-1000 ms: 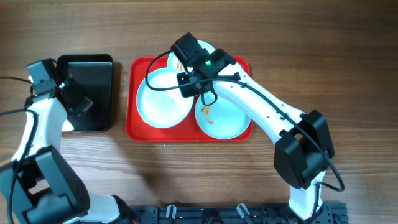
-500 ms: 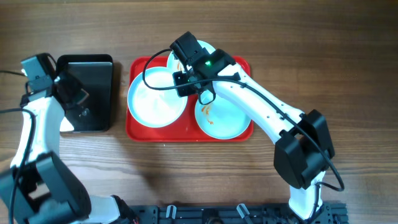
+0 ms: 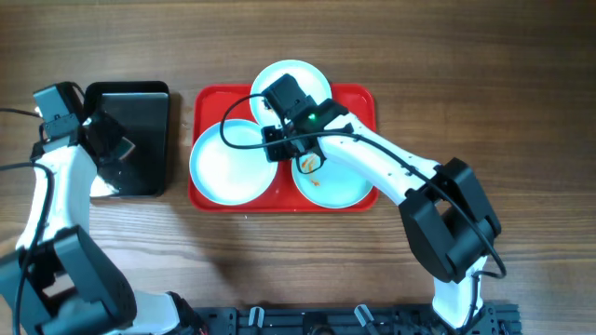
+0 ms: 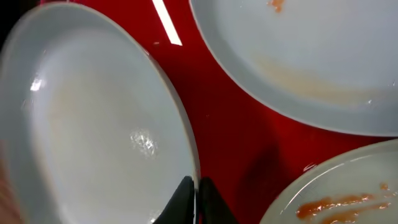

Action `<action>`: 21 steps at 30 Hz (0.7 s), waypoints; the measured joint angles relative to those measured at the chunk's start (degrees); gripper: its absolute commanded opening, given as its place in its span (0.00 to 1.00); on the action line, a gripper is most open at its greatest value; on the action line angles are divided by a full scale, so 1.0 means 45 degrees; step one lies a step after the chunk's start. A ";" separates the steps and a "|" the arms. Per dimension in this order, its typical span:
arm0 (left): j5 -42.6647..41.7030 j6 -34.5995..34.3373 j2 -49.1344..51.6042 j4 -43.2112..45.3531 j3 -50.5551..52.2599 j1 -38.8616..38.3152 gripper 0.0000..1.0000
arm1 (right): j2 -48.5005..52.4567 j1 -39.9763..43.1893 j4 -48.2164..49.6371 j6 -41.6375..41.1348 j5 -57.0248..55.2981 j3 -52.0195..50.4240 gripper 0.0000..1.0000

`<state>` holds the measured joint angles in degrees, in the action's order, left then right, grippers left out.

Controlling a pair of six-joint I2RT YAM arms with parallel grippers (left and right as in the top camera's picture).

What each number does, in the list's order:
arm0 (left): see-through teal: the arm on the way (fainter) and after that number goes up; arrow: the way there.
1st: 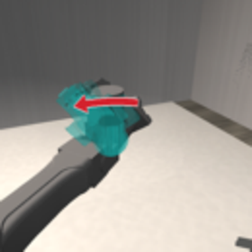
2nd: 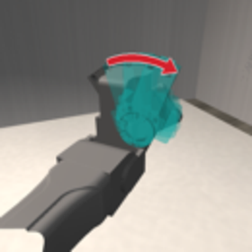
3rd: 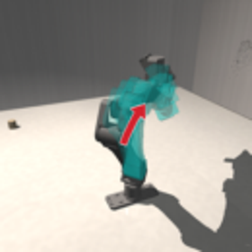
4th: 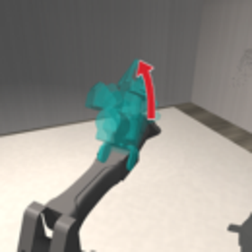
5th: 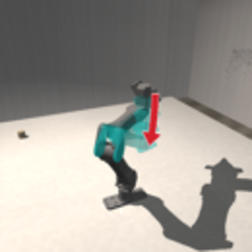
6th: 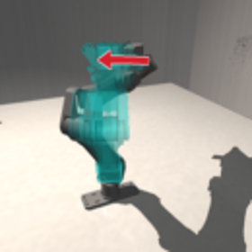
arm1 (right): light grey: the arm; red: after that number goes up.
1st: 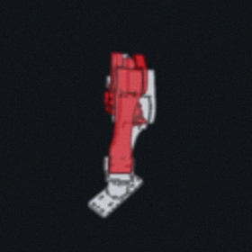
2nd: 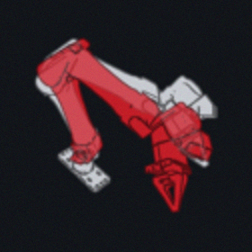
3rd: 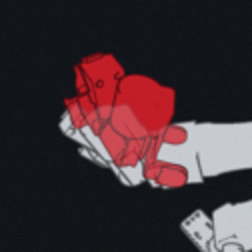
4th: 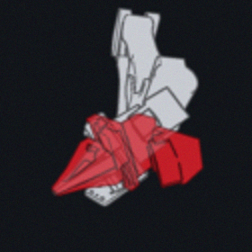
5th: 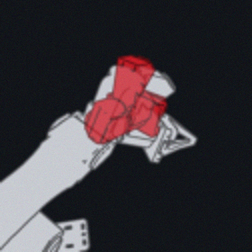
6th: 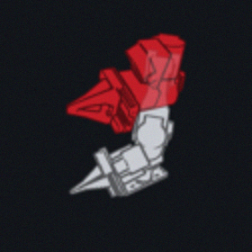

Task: Clean dirty plates on tray and stack at the side
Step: 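Grasp the rim of the top plate with the right gripper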

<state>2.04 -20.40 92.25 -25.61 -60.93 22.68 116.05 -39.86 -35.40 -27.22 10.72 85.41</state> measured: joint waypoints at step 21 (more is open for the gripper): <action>-0.1481 0.0000 -0.1749 -0.0520 -0.0024 0.0000 0.04 | 0.1107 0.0058 0.1307 -0.0131 -0.0680 -0.0151 0.26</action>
<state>-4.62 -20.40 84.38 -27.94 -61.04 22.68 121.03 -39.59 -29.52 -27.81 7.66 84.73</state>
